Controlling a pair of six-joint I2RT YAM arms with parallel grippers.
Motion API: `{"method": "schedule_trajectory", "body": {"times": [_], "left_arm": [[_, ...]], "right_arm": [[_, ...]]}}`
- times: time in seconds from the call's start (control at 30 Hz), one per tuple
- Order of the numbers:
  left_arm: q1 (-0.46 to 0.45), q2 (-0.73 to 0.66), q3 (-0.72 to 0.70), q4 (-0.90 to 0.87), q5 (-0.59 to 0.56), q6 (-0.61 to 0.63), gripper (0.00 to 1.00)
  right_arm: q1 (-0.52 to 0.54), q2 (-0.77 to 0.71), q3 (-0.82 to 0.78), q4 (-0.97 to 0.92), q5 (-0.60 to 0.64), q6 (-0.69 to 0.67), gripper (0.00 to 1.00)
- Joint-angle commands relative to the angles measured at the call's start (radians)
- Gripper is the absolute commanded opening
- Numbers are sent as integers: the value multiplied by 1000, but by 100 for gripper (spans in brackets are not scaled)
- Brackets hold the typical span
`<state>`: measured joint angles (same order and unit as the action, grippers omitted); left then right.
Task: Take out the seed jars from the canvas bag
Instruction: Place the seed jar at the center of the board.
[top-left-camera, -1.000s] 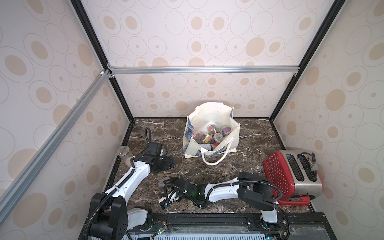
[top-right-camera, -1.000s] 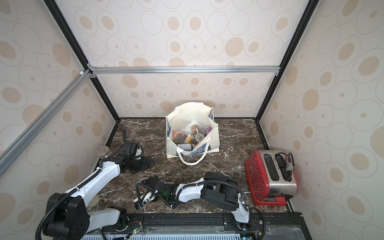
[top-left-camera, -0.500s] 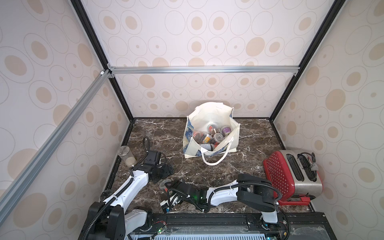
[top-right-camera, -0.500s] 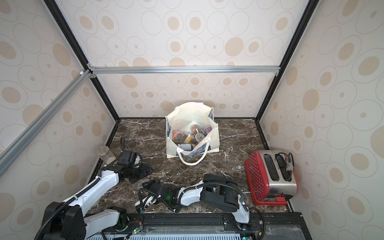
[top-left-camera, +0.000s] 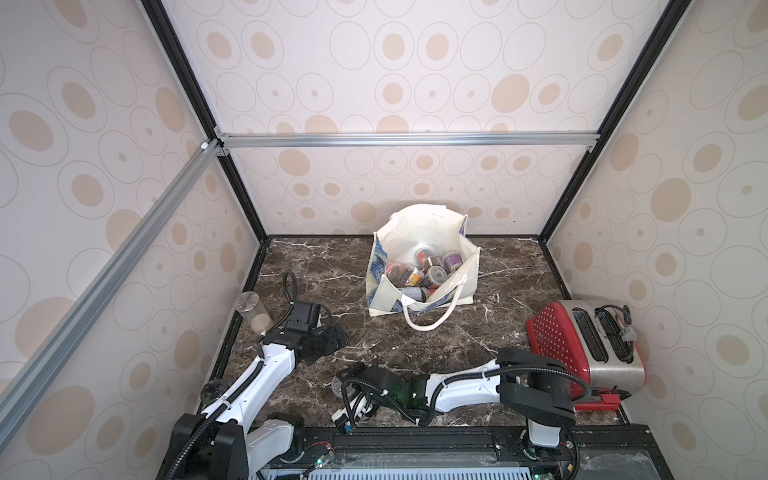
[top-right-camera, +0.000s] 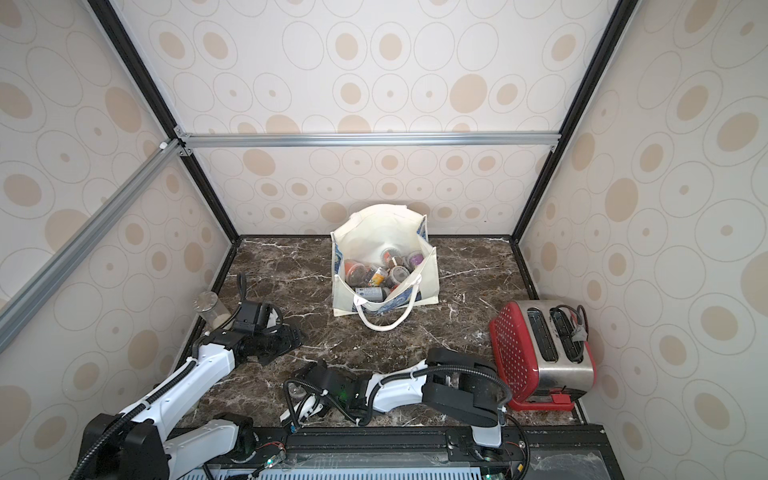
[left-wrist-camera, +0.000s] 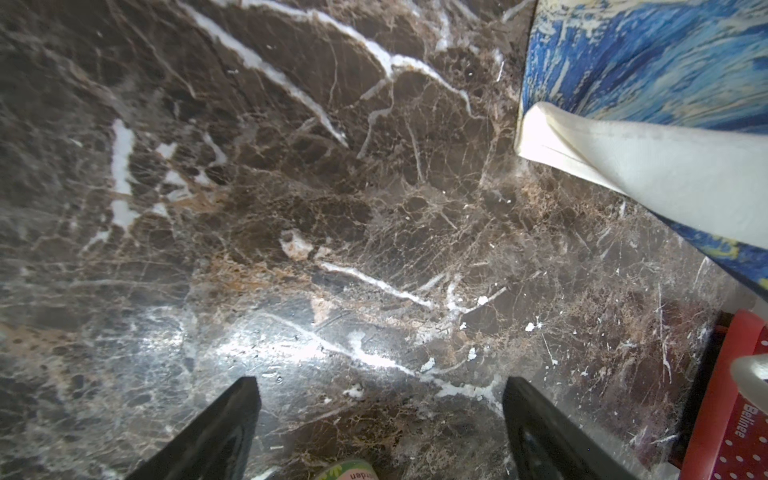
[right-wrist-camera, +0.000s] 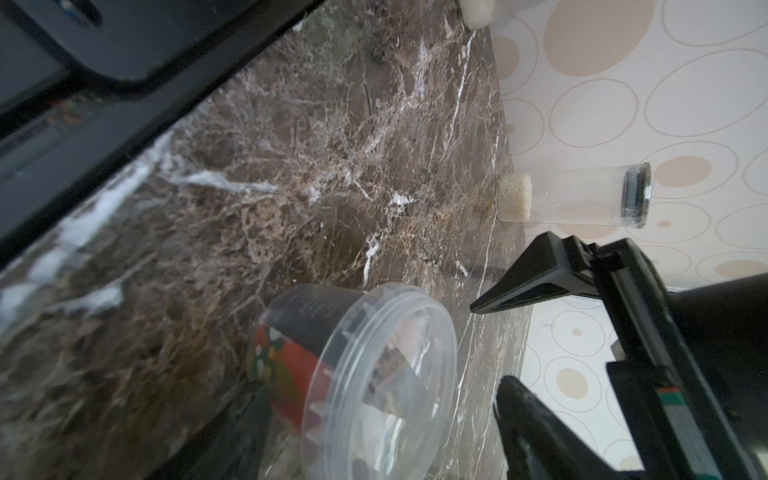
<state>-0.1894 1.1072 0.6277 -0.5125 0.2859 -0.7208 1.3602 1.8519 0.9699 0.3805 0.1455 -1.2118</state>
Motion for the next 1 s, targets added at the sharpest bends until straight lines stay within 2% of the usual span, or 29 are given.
{"method": "schedule_trajectory", "body": {"times": [0.0,0.17,0.3,0.4,0.53,0.7,0.8,0.87,0.97], "left_arm": [[8,-2,58,2,-8,-5,93],[8,0,130,46,-15,21,93],[8,-6,217,107,2,25,93],[8,-10,305,205,21,68,93],[7,20,420,306,25,64,92],[-27,87,493,417,119,41,92],[-92,131,536,436,106,60,93],[-149,167,572,428,71,88,95],[-210,218,626,397,-11,112,96]], "right_arm": [[11,-73,-13,-76,-39,23,87],[10,-190,-4,-210,-57,107,87],[2,-302,12,-271,-55,258,87],[-44,-396,17,-291,-85,412,86],[-153,-521,52,-351,-141,617,86],[-319,-610,112,-396,-85,892,93],[-450,-609,194,-511,-82,1127,95],[-553,-575,281,-646,-130,1295,95],[-655,-498,391,-814,-176,1451,89]]}}
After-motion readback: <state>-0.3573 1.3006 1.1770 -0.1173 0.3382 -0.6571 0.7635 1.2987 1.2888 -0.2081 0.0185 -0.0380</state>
